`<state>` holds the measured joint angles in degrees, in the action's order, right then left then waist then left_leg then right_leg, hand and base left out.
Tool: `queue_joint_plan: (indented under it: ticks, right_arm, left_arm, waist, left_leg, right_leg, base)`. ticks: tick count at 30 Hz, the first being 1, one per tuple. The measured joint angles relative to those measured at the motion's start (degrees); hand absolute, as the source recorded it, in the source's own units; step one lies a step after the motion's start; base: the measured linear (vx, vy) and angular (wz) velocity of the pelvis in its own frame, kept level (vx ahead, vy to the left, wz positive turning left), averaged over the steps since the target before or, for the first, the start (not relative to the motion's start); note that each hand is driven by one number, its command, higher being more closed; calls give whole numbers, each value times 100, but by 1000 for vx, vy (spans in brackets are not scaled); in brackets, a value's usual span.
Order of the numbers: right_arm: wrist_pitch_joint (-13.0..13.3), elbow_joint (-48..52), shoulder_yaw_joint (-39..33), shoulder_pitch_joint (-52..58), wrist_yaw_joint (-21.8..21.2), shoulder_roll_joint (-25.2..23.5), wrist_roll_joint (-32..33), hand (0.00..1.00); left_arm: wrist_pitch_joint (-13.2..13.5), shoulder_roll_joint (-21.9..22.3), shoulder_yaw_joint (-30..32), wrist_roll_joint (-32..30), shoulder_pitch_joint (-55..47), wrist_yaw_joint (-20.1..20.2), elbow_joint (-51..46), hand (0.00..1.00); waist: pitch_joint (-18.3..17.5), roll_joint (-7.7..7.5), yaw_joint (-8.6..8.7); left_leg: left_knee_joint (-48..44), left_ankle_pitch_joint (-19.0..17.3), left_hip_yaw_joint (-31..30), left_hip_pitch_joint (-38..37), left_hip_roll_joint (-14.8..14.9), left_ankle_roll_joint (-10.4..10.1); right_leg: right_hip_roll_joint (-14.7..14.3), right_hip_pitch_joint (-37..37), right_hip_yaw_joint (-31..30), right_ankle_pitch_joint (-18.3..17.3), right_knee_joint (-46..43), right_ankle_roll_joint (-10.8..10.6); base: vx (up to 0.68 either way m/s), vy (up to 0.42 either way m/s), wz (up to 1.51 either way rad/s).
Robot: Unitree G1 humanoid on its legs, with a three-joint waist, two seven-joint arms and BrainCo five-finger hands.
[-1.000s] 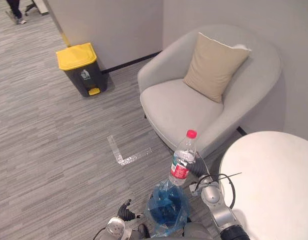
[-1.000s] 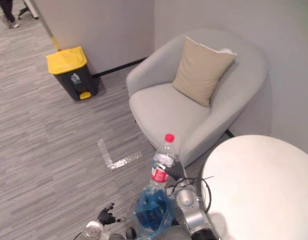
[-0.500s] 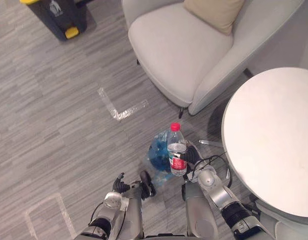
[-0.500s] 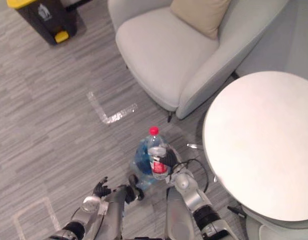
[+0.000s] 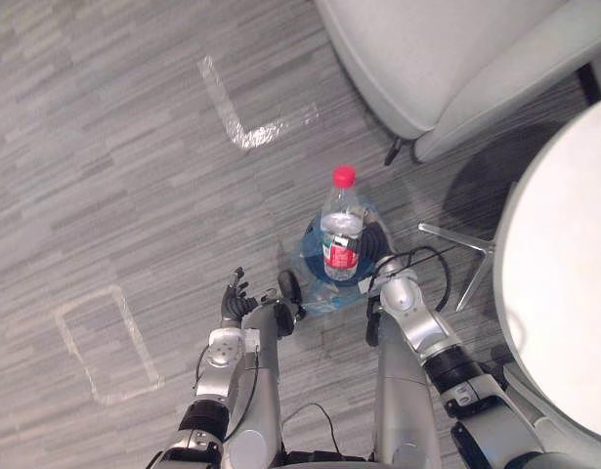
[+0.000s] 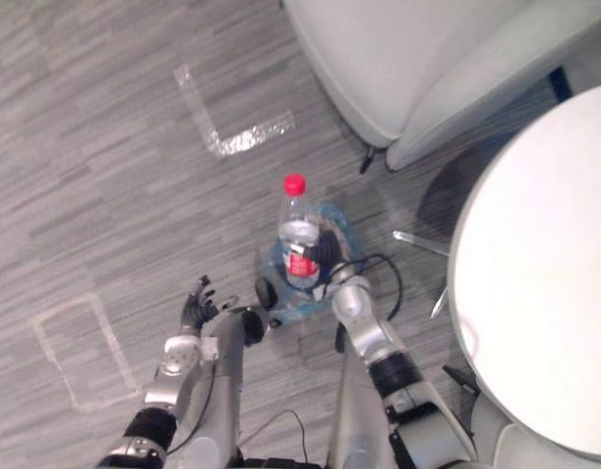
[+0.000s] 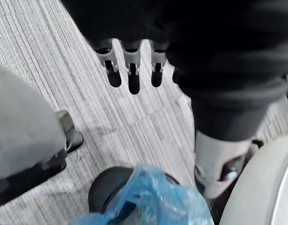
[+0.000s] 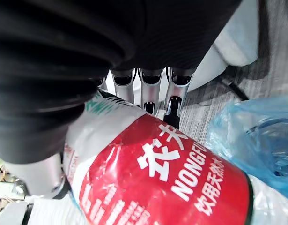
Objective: Gather rubbish on tea table into small bin, then transfer packed bag to large trash can.
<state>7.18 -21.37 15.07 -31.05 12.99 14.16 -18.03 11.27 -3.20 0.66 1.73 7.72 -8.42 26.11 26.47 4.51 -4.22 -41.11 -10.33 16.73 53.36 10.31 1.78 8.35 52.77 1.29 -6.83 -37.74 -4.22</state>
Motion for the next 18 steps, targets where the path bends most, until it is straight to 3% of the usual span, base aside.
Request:
queue_joint_plan:
  ticks: [10, 18]
  right_arm:
    - [-64, -851, -307, -377, 70, 352, 5, 100]
    - [-104, -1557, -445, -341, 51, 150, -238, 100]
  left_arm:
    - [161, -129, -61, 296, -127, 372, -1131, 0]
    - [193, -170, -180, 292, -201, 536, -1320, 0]
  waist:
    - [18, 7, -101]
    - [-16, -6, -93]
  left_leg:
    - [-202, 10, -265, 854, -192, -40]
    - [-104, 95, -190, 1060, -218, -28]
  right_leg:
    - [255, 866, 185, -363, -654, 70]
    - [287, 1216, 134, -395, -768, 114]
  base:
    - [26, -28, 22]
    - [26, -34, 5]
